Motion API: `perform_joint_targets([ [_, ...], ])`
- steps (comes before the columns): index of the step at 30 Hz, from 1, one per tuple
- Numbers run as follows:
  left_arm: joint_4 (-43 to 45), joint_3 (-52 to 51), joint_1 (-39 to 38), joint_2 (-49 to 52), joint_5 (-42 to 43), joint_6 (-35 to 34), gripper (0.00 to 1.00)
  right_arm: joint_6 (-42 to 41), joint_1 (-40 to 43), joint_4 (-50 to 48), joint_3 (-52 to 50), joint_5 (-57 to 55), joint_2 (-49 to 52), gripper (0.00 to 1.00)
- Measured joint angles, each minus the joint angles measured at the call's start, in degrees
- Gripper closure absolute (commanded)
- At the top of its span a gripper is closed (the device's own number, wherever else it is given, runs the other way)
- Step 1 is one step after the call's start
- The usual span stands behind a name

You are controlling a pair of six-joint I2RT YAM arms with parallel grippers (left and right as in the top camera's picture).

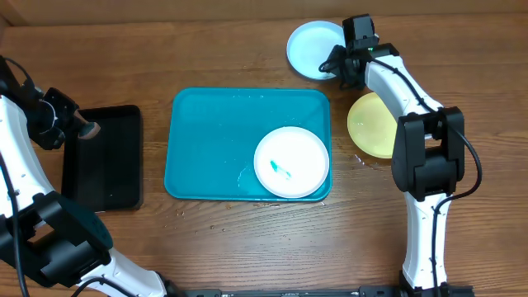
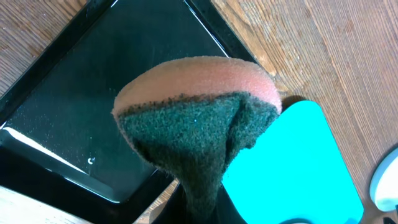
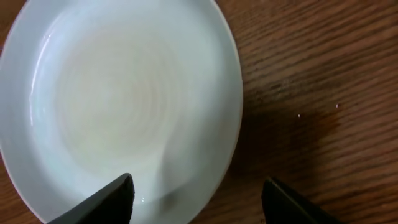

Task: Clean dirty plates on tray and stack at the side
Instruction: 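Regrasp the light blue plate's rim with the right gripper and lift, then lower the light blue plate onto the yellow plate and release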

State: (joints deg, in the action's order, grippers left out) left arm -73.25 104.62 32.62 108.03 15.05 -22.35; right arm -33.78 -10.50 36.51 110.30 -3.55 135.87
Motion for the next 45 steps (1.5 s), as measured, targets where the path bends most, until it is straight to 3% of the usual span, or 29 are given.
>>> perform_joint_targets([
  [13, 0.0, 0.0, 0.0, 0.0, 0.0, 0.0, 0.96, -3.63, -0.07, -4.0, 0.2, -2.56, 3.23, 0.46],
  [14, 0.0, 0.0, 0.0, 0.0, 0.0, 0.0, 0.96, -3.69, -0.07, -4.04, 0.22, -2.62, 3.26, 0.54],
  [16, 0.0, 0.0, 0.0, 0.0, 0.0, 0.0, 0.96, -3.69, -0.02, -3.78, 0.22, -2.67, 3.3, 0.81],
  [18, 0.04, 0.0, 0.0, 0.0, 0.0, 0.0, 0.96, -3.98, -0.02, -2.95, 0.28, -2.67, 3.37, 0.96],
  [24, 0.07, 0.0, 0.0, 0.0, 0.02, 0.0, 0.96, -2.67, 0.0, 3.74, 4.28, -2.47, 3.37, 0.96],
  [30, 0.13, 0.0, 0.0, 0.0, 0.0, 0.0, 0.96, 0.2, 0.02, 16.65, 16.26, -5.14, 3.15, 0.96],
  [37, 0.13, 0.0, 0.0, 0.0, 0.0, 0.0, 0.96, 4.9, 1.36, 35.6, 30.4, -6.82, 1.05, 0.96],
  [45, 0.15, 0.0, 0.0, 0.0, 0.24, 0.0, 0.96, 10.14, 7.96, 58.88, 34.86, -6.49, -2.64, 0.96],
])
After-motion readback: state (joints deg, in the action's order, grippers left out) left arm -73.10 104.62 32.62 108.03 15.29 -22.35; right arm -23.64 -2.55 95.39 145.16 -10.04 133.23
